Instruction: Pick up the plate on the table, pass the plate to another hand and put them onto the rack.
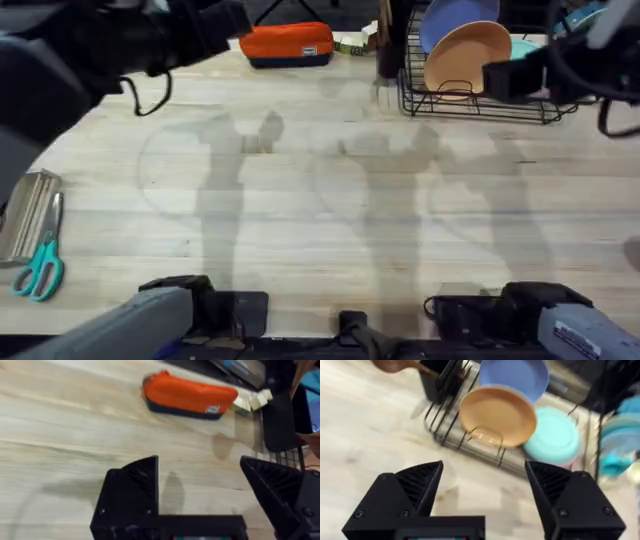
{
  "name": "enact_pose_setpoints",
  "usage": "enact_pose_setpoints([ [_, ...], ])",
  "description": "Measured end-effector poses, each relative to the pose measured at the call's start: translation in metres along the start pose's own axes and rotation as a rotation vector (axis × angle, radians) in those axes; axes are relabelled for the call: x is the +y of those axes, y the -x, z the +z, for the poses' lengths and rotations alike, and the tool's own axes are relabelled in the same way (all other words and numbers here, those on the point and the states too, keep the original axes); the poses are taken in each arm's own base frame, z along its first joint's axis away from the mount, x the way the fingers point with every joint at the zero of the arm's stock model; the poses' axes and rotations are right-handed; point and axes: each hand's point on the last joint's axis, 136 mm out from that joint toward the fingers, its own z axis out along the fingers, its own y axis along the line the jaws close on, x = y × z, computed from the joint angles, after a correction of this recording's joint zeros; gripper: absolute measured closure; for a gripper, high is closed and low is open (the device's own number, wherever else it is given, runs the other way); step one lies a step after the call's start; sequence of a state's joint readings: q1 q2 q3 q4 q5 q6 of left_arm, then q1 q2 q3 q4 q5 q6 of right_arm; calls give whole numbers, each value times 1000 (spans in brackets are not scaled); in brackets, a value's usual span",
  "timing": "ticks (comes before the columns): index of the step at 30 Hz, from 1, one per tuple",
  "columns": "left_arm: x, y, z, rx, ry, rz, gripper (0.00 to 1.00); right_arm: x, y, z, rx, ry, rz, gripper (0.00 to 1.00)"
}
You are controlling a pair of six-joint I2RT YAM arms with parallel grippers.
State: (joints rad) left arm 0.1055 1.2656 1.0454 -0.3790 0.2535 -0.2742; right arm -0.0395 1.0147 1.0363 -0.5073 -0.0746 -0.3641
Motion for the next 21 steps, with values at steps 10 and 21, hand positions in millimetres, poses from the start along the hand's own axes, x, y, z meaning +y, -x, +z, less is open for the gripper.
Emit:
enact_pose_setpoints([
  [10, -2, -2, -70, -46, 79, 125, 5, 22, -48, -35, 175, 39, 313, 7],
  [21, 2, -14, -104, -49, 136, 168, 6, 23, -48, -42, 169, 25, 462, 5],
])
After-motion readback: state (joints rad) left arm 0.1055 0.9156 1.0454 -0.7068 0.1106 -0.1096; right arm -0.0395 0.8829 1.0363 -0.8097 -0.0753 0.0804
